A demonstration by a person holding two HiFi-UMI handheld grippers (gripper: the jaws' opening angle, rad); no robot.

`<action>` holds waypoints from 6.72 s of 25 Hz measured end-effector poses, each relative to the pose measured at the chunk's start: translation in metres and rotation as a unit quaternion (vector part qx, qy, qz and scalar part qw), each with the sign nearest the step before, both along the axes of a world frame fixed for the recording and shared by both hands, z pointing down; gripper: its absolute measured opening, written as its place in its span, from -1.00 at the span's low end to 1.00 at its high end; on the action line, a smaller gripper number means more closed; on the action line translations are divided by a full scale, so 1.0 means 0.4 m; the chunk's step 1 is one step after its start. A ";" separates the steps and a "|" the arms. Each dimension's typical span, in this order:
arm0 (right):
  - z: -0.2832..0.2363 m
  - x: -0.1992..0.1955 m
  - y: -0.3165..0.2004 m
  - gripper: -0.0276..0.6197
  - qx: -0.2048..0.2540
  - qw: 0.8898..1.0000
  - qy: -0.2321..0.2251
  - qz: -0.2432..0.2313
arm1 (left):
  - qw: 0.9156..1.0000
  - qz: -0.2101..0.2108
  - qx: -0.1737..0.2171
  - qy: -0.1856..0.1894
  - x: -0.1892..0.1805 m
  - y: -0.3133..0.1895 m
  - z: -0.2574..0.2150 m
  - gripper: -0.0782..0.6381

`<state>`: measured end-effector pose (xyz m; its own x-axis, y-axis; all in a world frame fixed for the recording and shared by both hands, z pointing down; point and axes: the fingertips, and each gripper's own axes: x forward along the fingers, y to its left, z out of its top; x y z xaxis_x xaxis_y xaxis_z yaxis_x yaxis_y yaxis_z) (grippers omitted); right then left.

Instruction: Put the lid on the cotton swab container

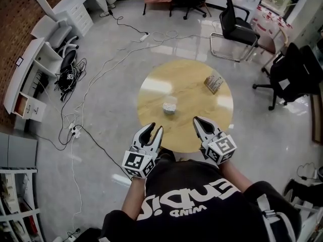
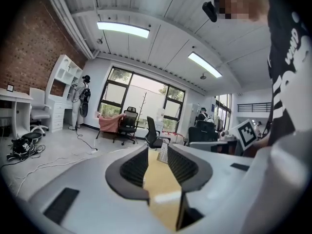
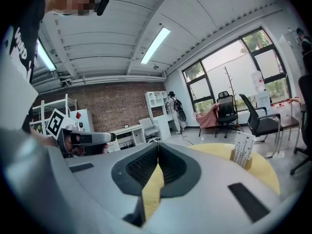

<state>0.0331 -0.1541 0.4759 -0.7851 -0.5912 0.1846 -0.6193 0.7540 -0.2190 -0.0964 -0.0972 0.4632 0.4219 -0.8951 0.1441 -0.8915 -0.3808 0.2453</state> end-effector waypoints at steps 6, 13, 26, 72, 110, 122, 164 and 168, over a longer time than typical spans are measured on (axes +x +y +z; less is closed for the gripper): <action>0.021 -0.017 -0.037 -0.91 -0.010 1.000 0.005 0.013 | 0.997 0.065 -0.021 -0.021 0.021 -0.057 0.059 -0.10; 0.033 -0.035 -0.072 -0.91 -0.014 1.000 0.009 0.024 | 0.993 0.099 -0.038 -0.044 0.020 -0.116 0.116 -0.01; 0.048 -0.039 -0.125 -0.91 -0.021 0.998 0.019 0.052 | 0.975 0.168 -0.093 -0.111 0.024 -0.232 0.352 0.04; 0.276 -0.199 -0.341 -0.91 -0.076 0.991 0.106 0.010 | 0.945 0.243 -0.145 -0.162 0.080 -0.346 0.623 0.03; 0.372 -0.243 -0.328 -0.91 -0.115 0.983 0.140 -0.024 | 0.948 0.224 -0.153 -0.164 0.080 -0.341 0.620 0.03; 0.388 -0.230 -0.244 -0.91 -0.116 0.981 0.147 -0.042 | 0.950 0.217 -0.157 -0.159 0.075 -0.344 0.624 0.02; 0.443 -0.226 -0.200 -0.91 -0.097 0.973 0.194 -0.076 | 0.951 0.199 -0.172 -0.161 0.070 -0.336 0.623 -0.01; 0.427 -0.227 -0.207 -0.91 -0.094 0.974 0.192 -0.070 | 0.954 0.192 -0.168 -0.159 0.061 -0.336 0.579 -0.01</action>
<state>-0.0579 -0.2367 0.6466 -0.7071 -0.4105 0.5757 -0.5763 0.8064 -0.1328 -0.0719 -0.2315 0.6949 0.5968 -0.5637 0.5711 -0.7519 -0.6414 0.1526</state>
